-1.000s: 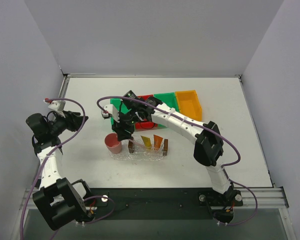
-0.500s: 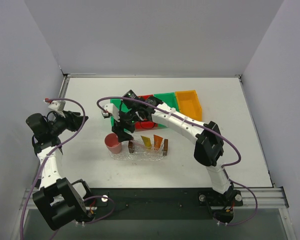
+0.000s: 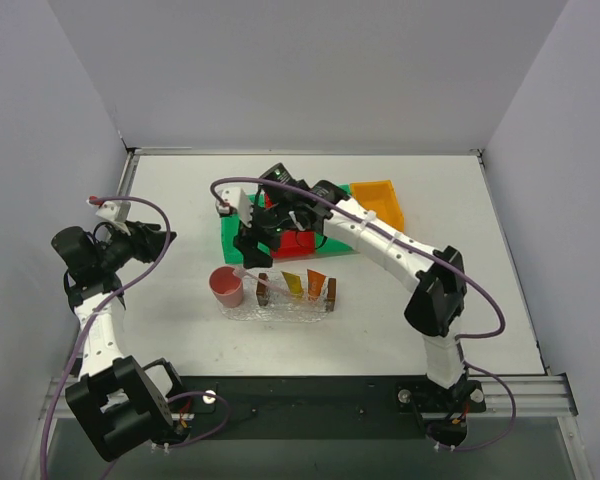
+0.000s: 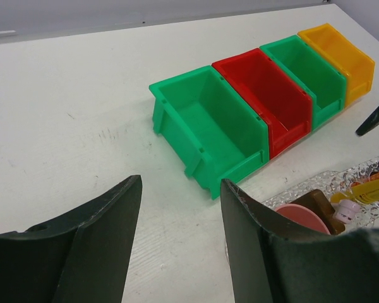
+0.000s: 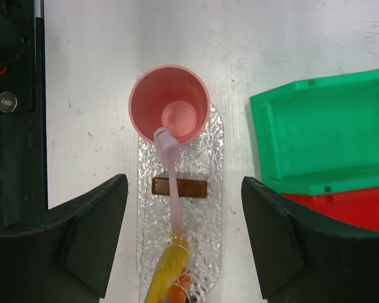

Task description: Prepare toiletry sets of a toothbrush and toothpaste on the tray

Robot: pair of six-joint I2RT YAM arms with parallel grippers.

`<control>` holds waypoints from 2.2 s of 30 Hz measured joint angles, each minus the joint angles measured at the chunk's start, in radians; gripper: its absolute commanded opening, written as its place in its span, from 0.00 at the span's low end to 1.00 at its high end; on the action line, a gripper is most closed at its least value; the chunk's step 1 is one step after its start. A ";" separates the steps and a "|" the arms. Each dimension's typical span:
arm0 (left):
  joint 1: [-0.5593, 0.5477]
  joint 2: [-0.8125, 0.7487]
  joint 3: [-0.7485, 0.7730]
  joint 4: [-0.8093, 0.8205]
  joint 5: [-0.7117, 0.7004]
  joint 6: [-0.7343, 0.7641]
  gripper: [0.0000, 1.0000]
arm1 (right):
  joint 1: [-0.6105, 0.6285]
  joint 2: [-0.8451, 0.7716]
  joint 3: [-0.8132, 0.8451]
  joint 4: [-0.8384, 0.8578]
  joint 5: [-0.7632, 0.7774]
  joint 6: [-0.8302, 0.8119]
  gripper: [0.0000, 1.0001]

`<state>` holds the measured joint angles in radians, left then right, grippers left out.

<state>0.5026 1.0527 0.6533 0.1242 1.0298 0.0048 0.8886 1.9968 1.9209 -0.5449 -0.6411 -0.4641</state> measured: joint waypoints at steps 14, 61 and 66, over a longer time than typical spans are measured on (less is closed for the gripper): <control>0.000 -0.030 0.014 -0.056 0.041 0.022 0.63 | -0.140 -0.425 -0.311 0.001 0.090 0.011 0.69; 0.000 0.042 -0.004 -0.268 -0.064 0.423 0.63 | -0.457 -0.456 -0.949 0.235 0.189 -0.039 0.32; 0.000 0.042 -0.004 -0.268 -0.066 0.423 0.63 | -0.440 -0.437 -0.949 0.250 0.180 -0.017 0.31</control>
<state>0.5026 1.0943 0.6491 -0.1436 0.9642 0.4278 0.4488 1.5597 0.9718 -0.2951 -0.4614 -0.4812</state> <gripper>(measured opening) 0.629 0.315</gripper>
